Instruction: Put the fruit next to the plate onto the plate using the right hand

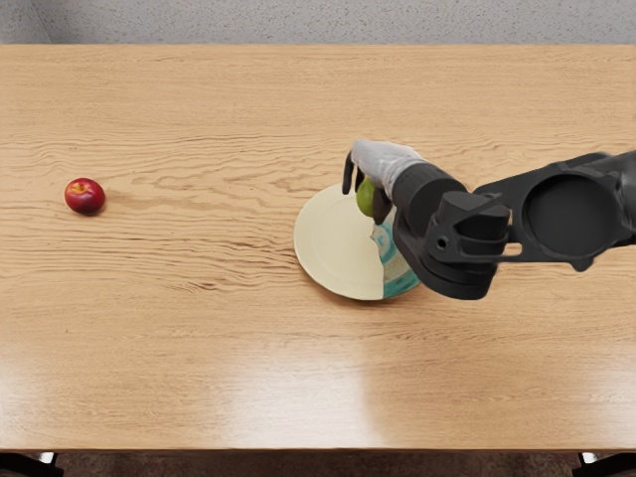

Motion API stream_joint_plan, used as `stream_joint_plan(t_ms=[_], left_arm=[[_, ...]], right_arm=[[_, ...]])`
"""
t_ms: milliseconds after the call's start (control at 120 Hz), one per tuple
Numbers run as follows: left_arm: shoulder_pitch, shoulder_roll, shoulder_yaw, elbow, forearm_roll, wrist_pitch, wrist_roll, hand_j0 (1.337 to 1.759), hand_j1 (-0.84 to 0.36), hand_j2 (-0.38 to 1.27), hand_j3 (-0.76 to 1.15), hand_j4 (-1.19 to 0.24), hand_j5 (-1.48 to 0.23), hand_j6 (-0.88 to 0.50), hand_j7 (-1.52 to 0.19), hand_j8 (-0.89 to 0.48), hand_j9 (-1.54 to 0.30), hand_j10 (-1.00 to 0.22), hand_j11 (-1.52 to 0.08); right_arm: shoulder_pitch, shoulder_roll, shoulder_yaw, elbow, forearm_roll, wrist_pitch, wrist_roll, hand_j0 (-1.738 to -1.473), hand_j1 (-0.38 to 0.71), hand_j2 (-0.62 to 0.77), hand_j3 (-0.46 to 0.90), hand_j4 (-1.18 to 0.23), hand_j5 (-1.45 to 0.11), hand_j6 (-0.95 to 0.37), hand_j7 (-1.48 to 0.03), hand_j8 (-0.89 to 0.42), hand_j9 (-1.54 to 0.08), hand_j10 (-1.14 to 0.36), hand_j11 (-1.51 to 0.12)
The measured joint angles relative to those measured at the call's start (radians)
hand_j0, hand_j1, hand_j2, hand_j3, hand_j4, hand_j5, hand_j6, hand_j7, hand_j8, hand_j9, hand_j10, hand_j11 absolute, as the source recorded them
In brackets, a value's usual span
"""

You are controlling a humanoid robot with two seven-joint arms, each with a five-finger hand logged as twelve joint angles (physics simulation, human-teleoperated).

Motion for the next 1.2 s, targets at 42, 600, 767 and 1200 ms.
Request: stream_joint_plan(t_ms=[42, 600, 767, 1200], left_arm=[[0.000, 0.000, 0.000, 0.000, 0.000, 0.000, 0.000, 1.658, 0.35, 0.00, 0.00, 0.00, 0.00, 0.00, 0.00, 0.00, 0.00, 0.00, 0.00], [0.000, 0.000, 0.000, 0.000, 0.000, 0.000, 0.000, 1.658, 0.35, 0.00, 0.00, 0.00, 0.00, 0.00, 0.00, 0.00, 0.00, 0.00, 0.00], [0.000, 0.000, 0.001, 0.000, 0.000, 0.000, 0.000, 1.658, 0.35, 0.00, 0.00, 0.00, 0.00, 0.00, 0.00, 0.00, 0.00, 0.00, 0.00], [-0.001, 0.000, -0.001, 0.003, 0.000, 0.000, 0.000, 1.658, 0.35, 0.00, 0.00, 0.00, 0.00, 0.00, 0.00, 0.00, 0.00, 0.00, 0.00]], right_arm=[[-0.024, 0.010, 0.001, -0.017, -0.002, 0.000, 0.000, -1.658, 0.27, 0.25, 0.00, -0.65, -0.95, -0.52, -0.90, -0.38, -0.94, -0.53, -0.92], [-0.640, -0.089, 1.080, -0.336, 0.532, 0.715, 0.000, -1.658, -0.30, 0.02, 0.00, -0.05, -0.08, -0.04, -0.07, -0.03, -0.08, -0.04, -0.07], [-0.895, -0.344, 1.256, -0.424, 0.964, 1.106, 0.000, -1.658, -0.33, 0.01, 0.00, -0.02, -0.03, -0.02, -0.03, -0.01, -0.03, -0.02, -0.03], [-1.122, -0.712, 1.299, -0.446, 1.101, 1.218, 0.000, -1.658, -0.35, 0.00, 0.00, 0.00, 0.00, 0.00, 0.00, 0.00, 0.00, 0.00, 0.00]])
